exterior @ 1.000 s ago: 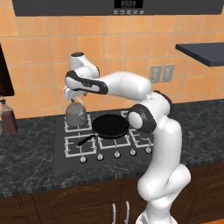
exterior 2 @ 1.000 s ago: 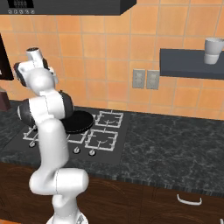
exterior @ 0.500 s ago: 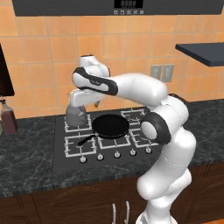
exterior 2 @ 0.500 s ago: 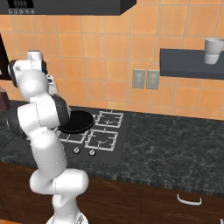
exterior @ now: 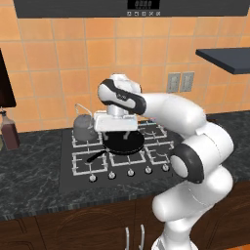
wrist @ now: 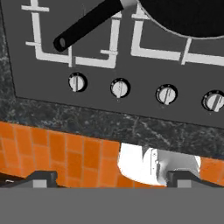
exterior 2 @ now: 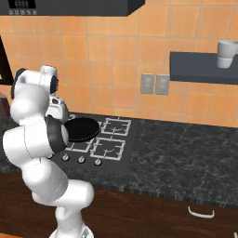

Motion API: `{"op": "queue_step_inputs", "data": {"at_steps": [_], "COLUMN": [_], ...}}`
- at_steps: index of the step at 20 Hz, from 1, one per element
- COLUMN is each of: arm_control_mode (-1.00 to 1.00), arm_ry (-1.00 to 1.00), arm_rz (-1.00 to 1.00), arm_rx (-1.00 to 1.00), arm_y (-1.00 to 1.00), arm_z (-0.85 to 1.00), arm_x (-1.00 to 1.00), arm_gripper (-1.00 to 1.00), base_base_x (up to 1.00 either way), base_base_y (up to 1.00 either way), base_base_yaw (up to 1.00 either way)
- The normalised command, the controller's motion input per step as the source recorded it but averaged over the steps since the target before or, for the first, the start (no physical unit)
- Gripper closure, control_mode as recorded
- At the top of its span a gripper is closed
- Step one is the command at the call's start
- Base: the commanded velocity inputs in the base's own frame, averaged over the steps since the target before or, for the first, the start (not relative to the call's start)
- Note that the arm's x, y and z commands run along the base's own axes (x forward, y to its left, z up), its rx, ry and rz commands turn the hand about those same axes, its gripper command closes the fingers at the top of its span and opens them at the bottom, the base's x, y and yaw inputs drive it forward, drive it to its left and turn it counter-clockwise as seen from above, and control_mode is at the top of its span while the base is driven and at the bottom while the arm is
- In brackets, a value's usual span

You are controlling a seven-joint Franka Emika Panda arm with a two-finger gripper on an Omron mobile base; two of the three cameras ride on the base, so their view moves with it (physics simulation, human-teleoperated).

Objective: Pick the kettle from the counter and place it on a stove burner. Then turn the burner on.

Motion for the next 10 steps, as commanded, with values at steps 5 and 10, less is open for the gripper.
{"op": "queue_step_inputs", "data": {"at_steps": [5, 10], "arm_control_mode": [-1.00, -1.00], "arm_ry": [0.00, -0.01], "arm_rz": [-0.27, -0.22], "arm_rx": [-0.23, -0.18], "arm_y": [0.02, 0.01], "arm_z": [-0.13, -0.13], "arm_x": [-0.53, -0.19], "arm_gripper": [-1.00, -1.00], "base_base_x": [0.00, 0.00], "base_base_y": [0.00, 0.00], "base_base_yaw": [0.00, 0.00]}}
